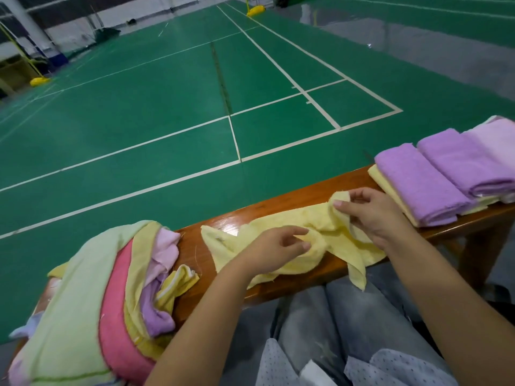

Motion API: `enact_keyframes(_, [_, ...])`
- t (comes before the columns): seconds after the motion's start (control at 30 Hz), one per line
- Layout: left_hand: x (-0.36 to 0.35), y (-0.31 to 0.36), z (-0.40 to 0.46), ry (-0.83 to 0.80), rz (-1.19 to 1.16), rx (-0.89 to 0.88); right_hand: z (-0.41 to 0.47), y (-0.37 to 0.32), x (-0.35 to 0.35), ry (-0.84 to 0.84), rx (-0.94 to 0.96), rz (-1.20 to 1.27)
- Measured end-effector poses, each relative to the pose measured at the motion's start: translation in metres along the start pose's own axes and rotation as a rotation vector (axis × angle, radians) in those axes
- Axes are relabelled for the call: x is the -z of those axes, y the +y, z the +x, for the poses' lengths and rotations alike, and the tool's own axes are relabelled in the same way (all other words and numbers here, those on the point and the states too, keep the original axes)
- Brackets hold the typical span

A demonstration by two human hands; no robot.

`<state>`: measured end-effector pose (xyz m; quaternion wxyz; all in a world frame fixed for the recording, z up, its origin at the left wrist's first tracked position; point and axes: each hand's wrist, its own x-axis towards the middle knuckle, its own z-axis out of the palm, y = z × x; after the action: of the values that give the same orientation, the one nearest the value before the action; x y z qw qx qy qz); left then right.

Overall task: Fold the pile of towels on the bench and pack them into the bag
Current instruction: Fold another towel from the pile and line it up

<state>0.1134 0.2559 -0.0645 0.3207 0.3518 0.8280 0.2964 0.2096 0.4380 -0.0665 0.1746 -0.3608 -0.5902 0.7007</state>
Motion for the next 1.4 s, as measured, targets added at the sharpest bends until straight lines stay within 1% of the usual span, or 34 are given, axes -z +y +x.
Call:
enact_keyframes(0.03, [-0.001, -0.005, 0.003, 0.004, 0.082, -0.005, -0.003, 0.003, -0.001, -0.01, 0.017, -0.046])
enact_keyframes(0.07, [0.001, -0.012, 0.007, 0.081, 0.176, 0.004, -0.005, 0.006, -0.002, -0.013, 0.038, -0.094])
enact_keyframes(0.13, [0.011, -0.031, 0.016, 0.314, 0.351, 0.059, -0.009, 0.014, -0.002, -0.015, 0.071, -0.204])
enact_keyframes(0.17, [0.017, -0.042, 0.019, 0.391, 0.391, 0.089, -0.01, 0.019, -0.004, -0.026, 0.077, -0.261])
enact_keyframes(0.2, [0.022, -0.054, 0.022, 0.416, 0.412, 0.119, -0.01, 0.024, -0.005, -0.051, 0.074, -0.318])
enact_keyframes(0.27, [0.029, -0.071, 0.026, 0.333, 0.421, 0.201, -0.011, 0.034, -0.011, -0.111, 0.056, -0.435])
enact_keyframes(0.33, [0.027, -0.078, 0.025, 0.226, 0.365, 0.268, -0.011, 0.042, -0.016, -0.154, 0.05, -0.508])
enact_keyframes(0.4, [0.021, -0.082, 0.02, 0.182, 0.278, 0.297, -0.01, 0.049, -0.017, -0.166, 0.071, -0.554])
enact_keyframes(0.47, [0.02, -0.087, 0.013, 0.158, 0.299, 0.321, -0.01, 0.055, -0.015, -0.144, 0.109, -0.586])
enact_keyframes(0.53, [0.022, -0.093, 0.005, 0.168, 0.355, 0.361, -0.009, 0.059, -0.015, -0.118, 0.145, -0.616])
enact_keyframes(0.6, [0.026, -0.098, -0.004, 0.2, 0.379, 0.399, -0.01, 0.06, -0.02, -0.13, 0.189, -0.654])
enact_keyframes(0.7, [0.026, -0.106, -0.017, 0.151, 0.424, 0.43, -0.01, 0.064, -0.039, -0.236, 0.27, -0.732])
enact_keyframes(0.77, [0.025, -0.112, -0.025, 0.148, 0.395, 0.439, -0.008, 0.07, -0.052, -0.315, 0.276, -0.861])
enact_keyframes(0.83, [0.025, -0.115, -0.035, 0.245, 0.335, 0.394, -0.006, 0.077, -0.061, -0.338, 0.241, -0.98])
enact_keyframes(0.87, [0.027, -0.115, -0.04, 0.31, 0.322, 0.36, -0.006, 0.08, -0.063, -0.331, 0.219, -1.001])
enact_keyframes(0.93, [0.033, -0.116, -0.05, 0.445, 0.351, 0.32, -0.005, 0.079, -0.062, -0.31, 0.183, -0.946])
enact_keyframes(0.97, [0.036, -0.116, -0.054, 0.518, 0.348, 0.313, -0.004, 0.074, -0.062, -0.298, 0.157, -0.863])
enact_keyframes(1.0, [0.04, -0.115, -0.057, 0.595, 0.292, 0.3, -0.005, 0.067, -0.061, -0.281, 0.125, -0.748])
enact_keyframes(1.07, [0.047, -0.108, -0.061, 0.724, 0.08, 0.213, -0.005, 0.048, -0.059, -0.247, 0.062, -0.501])
enact_keyframes(1.13, [0.054, -0.092, -0.064, 0.827, -0.121, 0.074, -0.003, 0.027, -0.053, -0.217, 0.046, -0.306])
enact_keyframes(1.2, [0.061, -0.072, -0.067, 0.889, -0.336, -0.032, -0.001, 0.008, -0.046, -0.192, 0.033, -0.104])
enact_keyframes(1.27, [0.068, -0.058, -0.064, 0.94, -0.497, -0.071, 0.005, -0.005, -0.04, -0.146, 0.019, 0.046])
enact_keyframes(1.3, [0.07, -0.054, -0.06, 0.977, -0.52, -0.061, 0.01, -0.007, -0.039, -0.101, 0.018, 0.068])
enact_keyframes(1.33, [0.069, -0.052, -0.055, 1.009, -0.493, -0.035, 0.014, -0.008, -0.037, -0.045, 0.014, 0.077])
enact_keyframes(1.4, [0.06, -0.053, -0.046, 1.023, -0.306, 0.036, 0.021, -0.002, -0.036, 0.074, -0.004, 0.085])
